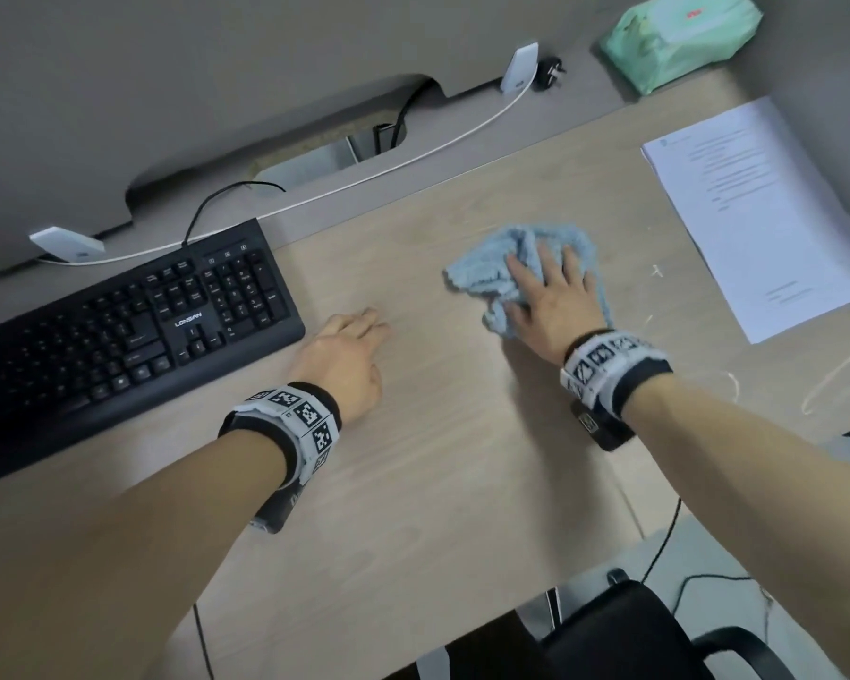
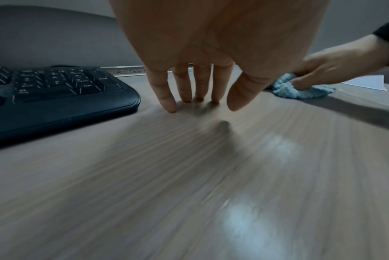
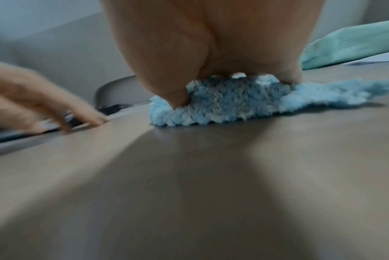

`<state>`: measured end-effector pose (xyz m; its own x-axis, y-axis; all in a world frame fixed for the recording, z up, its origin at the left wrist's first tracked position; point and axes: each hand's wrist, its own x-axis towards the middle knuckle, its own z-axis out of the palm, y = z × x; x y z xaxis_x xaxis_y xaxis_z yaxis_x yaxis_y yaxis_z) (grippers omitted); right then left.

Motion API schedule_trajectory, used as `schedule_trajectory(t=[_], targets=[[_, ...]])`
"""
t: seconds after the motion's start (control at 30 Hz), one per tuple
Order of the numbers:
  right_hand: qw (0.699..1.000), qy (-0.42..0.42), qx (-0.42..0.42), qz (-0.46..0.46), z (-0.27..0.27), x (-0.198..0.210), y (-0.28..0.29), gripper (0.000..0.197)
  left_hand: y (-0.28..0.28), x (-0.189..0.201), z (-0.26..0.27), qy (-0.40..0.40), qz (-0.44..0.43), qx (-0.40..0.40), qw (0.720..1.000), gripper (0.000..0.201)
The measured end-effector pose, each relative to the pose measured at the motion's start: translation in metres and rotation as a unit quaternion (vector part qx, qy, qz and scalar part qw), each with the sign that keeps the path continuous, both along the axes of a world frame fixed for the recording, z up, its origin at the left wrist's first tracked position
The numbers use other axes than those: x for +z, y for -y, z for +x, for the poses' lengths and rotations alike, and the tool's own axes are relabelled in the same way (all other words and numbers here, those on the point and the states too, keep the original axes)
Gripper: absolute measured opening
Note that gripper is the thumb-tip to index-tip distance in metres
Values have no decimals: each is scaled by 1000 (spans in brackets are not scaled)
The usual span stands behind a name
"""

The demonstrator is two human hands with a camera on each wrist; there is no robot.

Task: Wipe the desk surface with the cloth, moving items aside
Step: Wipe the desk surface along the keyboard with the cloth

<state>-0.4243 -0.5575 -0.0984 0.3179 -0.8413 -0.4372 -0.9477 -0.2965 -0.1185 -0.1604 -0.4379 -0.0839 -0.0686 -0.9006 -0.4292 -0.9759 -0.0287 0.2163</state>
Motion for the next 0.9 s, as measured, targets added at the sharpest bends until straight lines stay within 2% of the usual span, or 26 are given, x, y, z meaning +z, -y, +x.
schedule_trajectory(t=[0.1, 0.2, 0.27, 0.37, 0.5, 0.6, 0.73, 0.9], targets=[[998, -4, -69, 11, 41, 4, 27, 69, -1, -1, -2, 11, -4, -7, 1000, 64], [999, 9, 21, 29, 82, 7, 21, 70, -2, -2, -5, 31, 2, -12, 999, 65], [997, 18, 76, 27, 83, 6, 1, 69, -1, -1, -6, 35, 9, -16, 999, 65], [998, 32, 54, 1, 43, 2, -22, 65, 5, 5, -7, 24, 11, -4, 1000, 58], [995, 5, -97, 2, -37, 2, -42, 65, 22, 12, -16, 15, -3, 38, 999, 42], [979, -12, -203, 12, -79, 6, -56, 67, 38, 13, -33, 17, -14, 50, 999, 43], [969, -28, -243, 20, -86, 7, -44, 70, 55, 10, -54, 4, -21, 27, 999, 55], [967, -28, -251, 18, -87, 4, 7, 71, 74, 5, -77, -4, -21, 13, 1000, 63]])
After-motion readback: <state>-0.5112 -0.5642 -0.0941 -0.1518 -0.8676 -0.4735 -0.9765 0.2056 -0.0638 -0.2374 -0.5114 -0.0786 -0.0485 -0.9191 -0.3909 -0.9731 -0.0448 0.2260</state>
